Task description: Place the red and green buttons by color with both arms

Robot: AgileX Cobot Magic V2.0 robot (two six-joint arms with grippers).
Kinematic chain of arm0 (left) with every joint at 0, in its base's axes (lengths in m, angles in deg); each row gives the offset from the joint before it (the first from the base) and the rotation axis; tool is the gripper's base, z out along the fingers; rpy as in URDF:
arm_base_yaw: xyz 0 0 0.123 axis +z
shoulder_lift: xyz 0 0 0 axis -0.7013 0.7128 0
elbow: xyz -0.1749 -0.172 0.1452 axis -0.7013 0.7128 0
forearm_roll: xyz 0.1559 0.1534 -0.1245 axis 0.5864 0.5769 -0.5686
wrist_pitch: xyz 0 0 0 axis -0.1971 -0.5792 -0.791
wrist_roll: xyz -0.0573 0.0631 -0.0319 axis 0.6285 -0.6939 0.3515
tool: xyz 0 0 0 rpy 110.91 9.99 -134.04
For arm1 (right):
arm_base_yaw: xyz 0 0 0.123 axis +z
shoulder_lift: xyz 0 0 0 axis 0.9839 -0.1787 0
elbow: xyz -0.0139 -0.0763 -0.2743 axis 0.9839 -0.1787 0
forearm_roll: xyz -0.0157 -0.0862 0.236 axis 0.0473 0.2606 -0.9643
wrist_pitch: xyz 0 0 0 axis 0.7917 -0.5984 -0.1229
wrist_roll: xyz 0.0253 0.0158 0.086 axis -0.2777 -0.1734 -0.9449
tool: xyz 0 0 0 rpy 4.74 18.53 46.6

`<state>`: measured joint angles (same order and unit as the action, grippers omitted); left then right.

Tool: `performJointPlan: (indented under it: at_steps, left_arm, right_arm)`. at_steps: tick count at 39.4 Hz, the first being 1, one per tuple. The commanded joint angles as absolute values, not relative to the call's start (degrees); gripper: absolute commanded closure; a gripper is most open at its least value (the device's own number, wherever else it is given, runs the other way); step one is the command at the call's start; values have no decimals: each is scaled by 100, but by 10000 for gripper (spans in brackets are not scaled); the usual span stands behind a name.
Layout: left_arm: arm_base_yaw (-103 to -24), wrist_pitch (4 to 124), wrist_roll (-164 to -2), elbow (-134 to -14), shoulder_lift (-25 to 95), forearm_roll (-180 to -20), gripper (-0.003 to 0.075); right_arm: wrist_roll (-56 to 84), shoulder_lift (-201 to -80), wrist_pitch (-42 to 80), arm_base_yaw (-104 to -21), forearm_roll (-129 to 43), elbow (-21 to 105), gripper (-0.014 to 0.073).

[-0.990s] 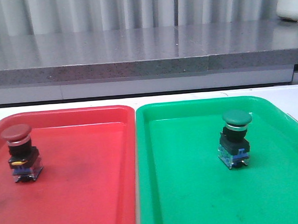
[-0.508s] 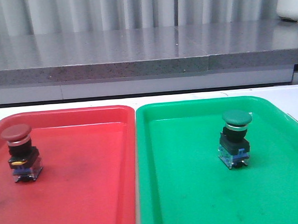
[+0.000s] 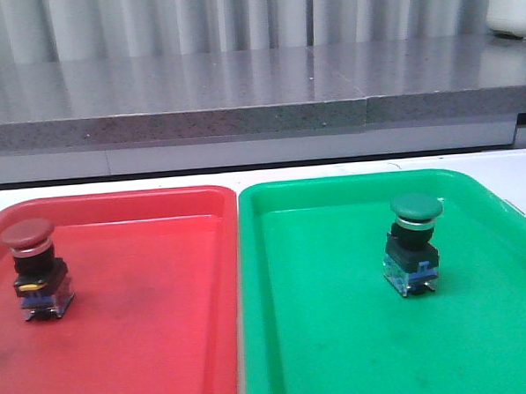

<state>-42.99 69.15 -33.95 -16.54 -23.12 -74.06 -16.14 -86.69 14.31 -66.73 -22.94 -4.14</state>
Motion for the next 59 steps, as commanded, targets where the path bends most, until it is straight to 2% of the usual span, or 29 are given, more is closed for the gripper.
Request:
performJointPlan:
  at_steps: [1,8,17,59]
  left_arm:
    - [-4293,7415,-3340,-1518,-2411,-7476,740]
    - [-4293,7415,-3340,-1518,-2411,-7476,740]
    - [-4293,7415,-3340,-1518,-2400,-7476,740]
    - [-4293,7415,-3340,-1518,-2400,-7476,740]
  right_arm:
    - [-1343,-8613,2064,-6746,-2167,-631,718]
    - [-1124,-8023,2408,-7311,-2223,-1510,718]
    - [-1124,-8071,2552,-7895,-2467,-1959,718]
    - [-1124,-8071,2528,-7903,-2467,-1959,718]
